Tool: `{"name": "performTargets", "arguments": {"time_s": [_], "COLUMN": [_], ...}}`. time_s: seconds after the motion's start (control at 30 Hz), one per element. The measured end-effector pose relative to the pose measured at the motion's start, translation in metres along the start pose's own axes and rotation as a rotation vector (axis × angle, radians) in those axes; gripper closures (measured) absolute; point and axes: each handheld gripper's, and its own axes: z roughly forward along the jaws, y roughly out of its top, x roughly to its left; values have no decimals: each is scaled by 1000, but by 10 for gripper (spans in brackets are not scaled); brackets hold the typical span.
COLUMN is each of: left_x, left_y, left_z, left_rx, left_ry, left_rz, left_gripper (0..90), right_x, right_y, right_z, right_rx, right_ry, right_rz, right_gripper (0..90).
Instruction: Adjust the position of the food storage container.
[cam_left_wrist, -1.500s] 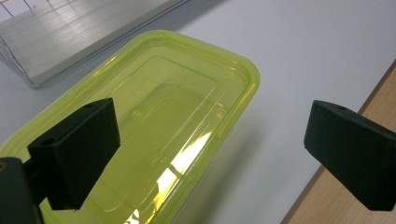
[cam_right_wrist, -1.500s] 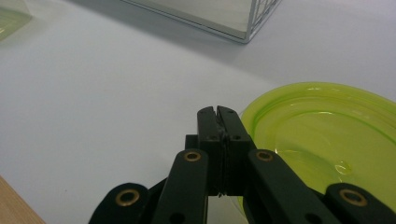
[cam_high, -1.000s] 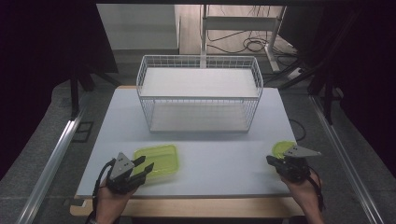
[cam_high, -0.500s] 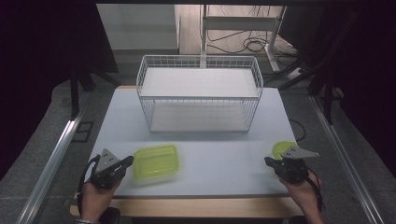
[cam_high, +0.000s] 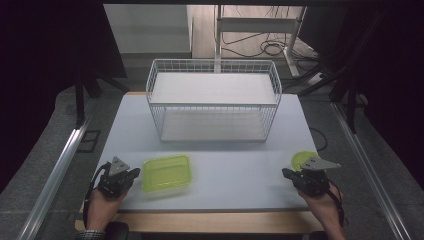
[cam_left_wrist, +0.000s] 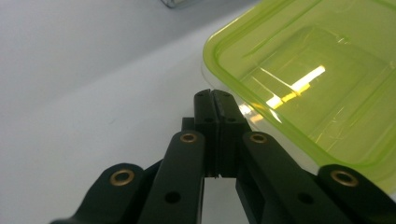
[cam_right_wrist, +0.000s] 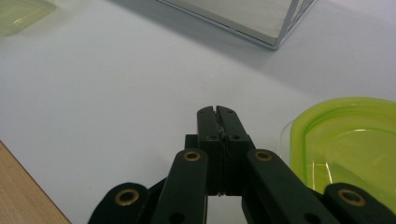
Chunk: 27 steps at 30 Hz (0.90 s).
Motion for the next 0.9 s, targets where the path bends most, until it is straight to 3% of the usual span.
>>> {"name": "performTargets", "arguments": {"time_s": [0.3, 0.9], "left_x": [-3, -41], "left_y": [3, 20], "left_z": [6, 15], "left_rx": [-6, -15], "left_ry": [-17, -56], "left_rz": [-6, 98], "left_gripper": [898, 898], "right_x": [4, 13], "right_y": [2, 5], "right_z": [2, 8], "right_rx": [-10, -6], "right_ry": [6, 35], "right_rz": [-9, -19], "right_gripper": [874, 864]}}
